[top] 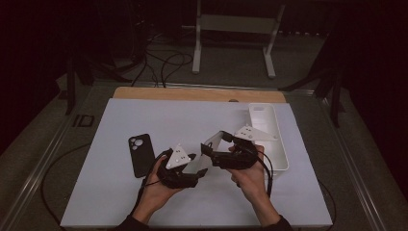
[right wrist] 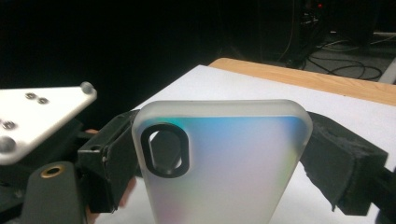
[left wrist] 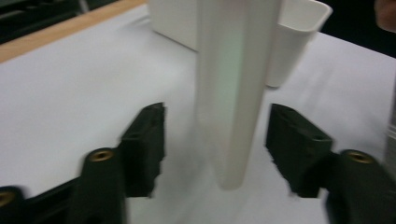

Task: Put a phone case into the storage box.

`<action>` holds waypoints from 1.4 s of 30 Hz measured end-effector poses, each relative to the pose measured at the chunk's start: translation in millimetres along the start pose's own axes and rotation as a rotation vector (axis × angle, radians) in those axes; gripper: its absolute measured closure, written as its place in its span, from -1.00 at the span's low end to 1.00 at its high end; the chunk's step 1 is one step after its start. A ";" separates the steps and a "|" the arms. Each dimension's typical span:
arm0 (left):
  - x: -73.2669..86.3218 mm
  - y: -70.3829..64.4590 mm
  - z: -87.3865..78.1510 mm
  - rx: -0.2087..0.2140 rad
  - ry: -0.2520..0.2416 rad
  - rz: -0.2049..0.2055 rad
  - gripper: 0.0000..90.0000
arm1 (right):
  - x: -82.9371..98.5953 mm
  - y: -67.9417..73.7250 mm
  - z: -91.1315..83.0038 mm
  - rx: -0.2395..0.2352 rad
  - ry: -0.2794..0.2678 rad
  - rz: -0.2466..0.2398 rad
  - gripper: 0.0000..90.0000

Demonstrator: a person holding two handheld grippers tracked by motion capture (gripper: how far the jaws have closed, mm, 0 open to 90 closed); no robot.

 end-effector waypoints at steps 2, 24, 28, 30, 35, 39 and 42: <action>1.3 2.2 -2.3 -0.033 0.005 0.002 -0.50 | 0.0 -1.4 -0.4 0.004 0.000 -0.001 -0.62; 18.4 32.0 -30.4 -0.190 0.005 -0.005 -0.99 | -1.7 -4.3 -2.4 0.028 0.005 -0.015 -0.62; 23.2 39.0 -37.9 -0.217 0.003 -0.007 -0.99 | -2.4 -5.6 -2.9 0.031 0.004 -0.020 -0.62; 25.9 42.3 -41.5 -0.227 -0.001 -0.006 -0.99 | -2.9 -5.7 -3.3 0.034 0.006 -0.023 -0.62; 33.9 50.4 -51.0 -0.256 -0.002 -0.013 -0.99 | -3.9 -7.4 -4.6 0.043 0.006 -0.025 -0.62; 40.6 56.0 -59.4 -0.268 -0.016 -0.013 -0.99 | -4.8 -9.2 -5.4 0.051 0.007 -0.029 -0.62; 45.4 60.2 -65.8 -0.272 -0.035 -0.021 -0.99 | -5.8 -9.9 -5.9 0.054 0.007 -0.032 -0.62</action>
Point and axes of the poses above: each handheld gripper's, and its own axes: z roughly forward along the jaws, x roughly out of its underside, y roughly to its left, the point moved 2 cm from there along z, roughly forward along the jaws, and after that the axes turned 11 degrees about -y, right-handed, at the moved point
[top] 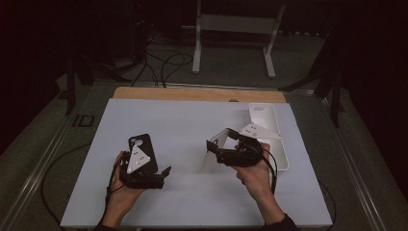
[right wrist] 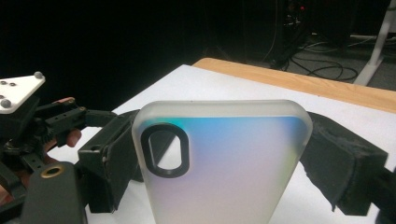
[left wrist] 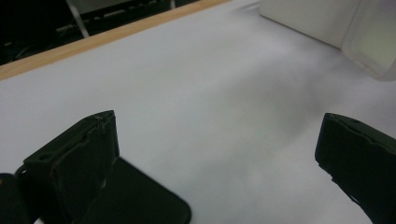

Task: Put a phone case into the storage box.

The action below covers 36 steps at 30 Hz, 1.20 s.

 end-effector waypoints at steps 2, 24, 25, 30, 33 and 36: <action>2.8 3.5 -3.0 -0.006 -0.004 -0.004 -0.99 | -0.6 -0.5 -0.1 0.001 -0.003 -0.002 -0.62; 32.0 28.7 -24.8 0.015 -0.048 -0.025 -1.00 | -10.5 -7.2 1.6 0.028 0.005 -0.034 -0.62; 33.1 29.3 -24.6 0.018 -0.046 -0.026 -1.00 | -11.1 -7.6 1.5 0.029 0.005 -0.033 -0.62; 34.6 30.2 -24.1 0.020 -0.045 -0.026 -1.00 | -14.6 -11.8 1.6 0.040 0.006 -0.035 -0.62; 35.0 30.6 -24.4 0.020 -0.046 -0.027 -1.00 | -16.7 -15.1 1.3 0.045 0.003 -0.029 -0.62; 35.8 31.7 -25.2 0.018 -0.053 -0.029 -1.00 | -20.9 -20.4 1.8 0.066 0.009 -0.037 -0.62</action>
Point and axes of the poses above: each handheld gripper's, and its own axes: z roughly forward along the jaws, x roughly out of its underside, y roughly to its left, the point moved 2 cm from there along z, roughly forward along the jaws, and after that the axes turned 11 degrees about -y, right-handed, at the moved point
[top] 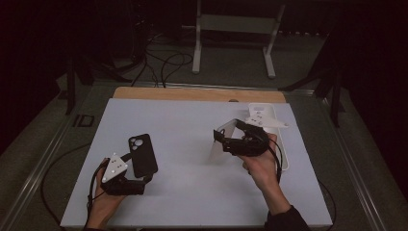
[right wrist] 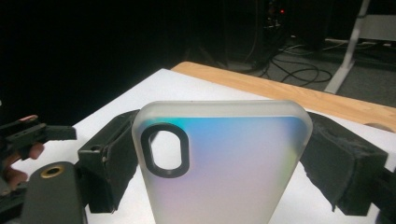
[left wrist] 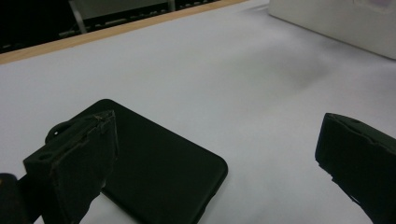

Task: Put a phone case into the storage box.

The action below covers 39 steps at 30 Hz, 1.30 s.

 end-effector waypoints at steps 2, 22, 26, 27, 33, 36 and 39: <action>0.1 0.2 -0.7 -0.004 -0.002 0.000 -1.00 | -1.8 -2.5 0.4 0.008 0.000 -0.004 -0.62; 3.0 -0.8 -2.4 -0.026 0.005 0.000 -1.00 | -16.8 -36.4 4.4 0.095 0.008 0.008 -0.62; 2.9 -0.7 -2.5 -0.028 0.003 -0.001 -1.00 | -20.8 -42.3 5.8 0.114 0.009 0.003 -0.62; 2.9 -0.7 -2.5 -0.028 0.003 -0.001 -1.00 | -20.8 -42.3 5.8 0.114 0.009 0.003 -0.62; 3.0 -1.1 -2.3 -0.031 0.008 -0.002 -0.99 | -25.7 -53.2 8.8 0.144 0.003 0.003 -0.62; 3.0 -1.2 -2.2 -0.032 0.007 -0.002 -0.99 | -26.6 -58.6 10.6 0.160 0.002 0.004 -0.62; 3.1 -1.4 -2.1 -0.033 0.008 -0.002 -0.99 | -27.6 -63.4 12.6 0.177 0.002 0.010 -0.62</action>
Point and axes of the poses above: each handheld gripper's, and its own axes: z roughly forward along the jaws, x roughly out of its underside, y roughly to its left, the point moved 2 cm from there along z, roughly forward along the jaws, and after that the axes turned 11 degrees about -y, right-handed, at the moved point
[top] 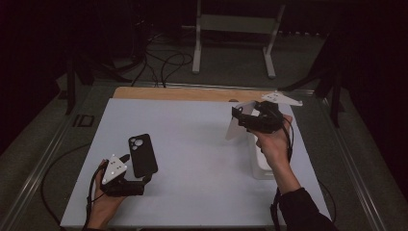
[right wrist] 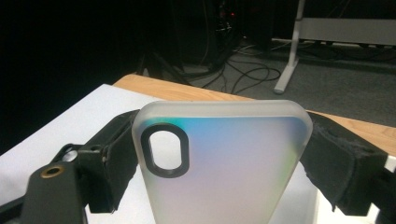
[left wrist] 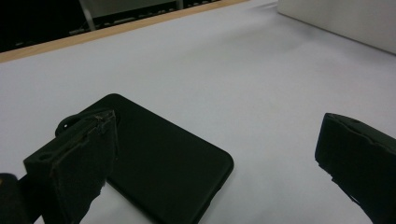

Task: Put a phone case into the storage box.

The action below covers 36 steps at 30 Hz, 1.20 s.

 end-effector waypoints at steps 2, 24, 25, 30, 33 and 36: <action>0.0 -0.1 0.0 0.000 -0.001 0.001 -0.99 | -0.7 -3.2 2.0 0.010 0.000 -0.004 -0.62; 0.0 -0.7 -0.6 -0.011 0.001 0.005 -0.99 | -13.3 -29.4 9.8 0.096 -0.020 0.013 -0.62; -0.1 -0.8 -0.7 -0.011 0.001 0.005 -0.99 | -13.8 -30.7 9.8 0.099 -0.022 0.009 -0.62; -0.2 -0.9 -0.9 -0.012 0.000 0.005 -0.99 | -16.1 -37.4 10.6 0.124 -0.022 0.008 -0.62; -0.1 -0.8 -0.8 -0.015 0.002 0.007 -0.99 | -16.7 -43.2 11.0 0.140 -0.019 0.000 -0.62; 0.1 -1.1 -0.5 -0.014 0.002 0.007 -0.99 | -17.8 -48.8 11.0 0.160 -0.019 -0.007 -0.62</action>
Point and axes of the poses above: each handheld gripper's, and its own axes: z roughly forward along the jaws, x roughly out of its underside, y roughly to its left, the point moved 2 cm from there along z, roughly forward along the jaws, and after that the axes turned 11 degrees about -y, right-handed, at the moved point
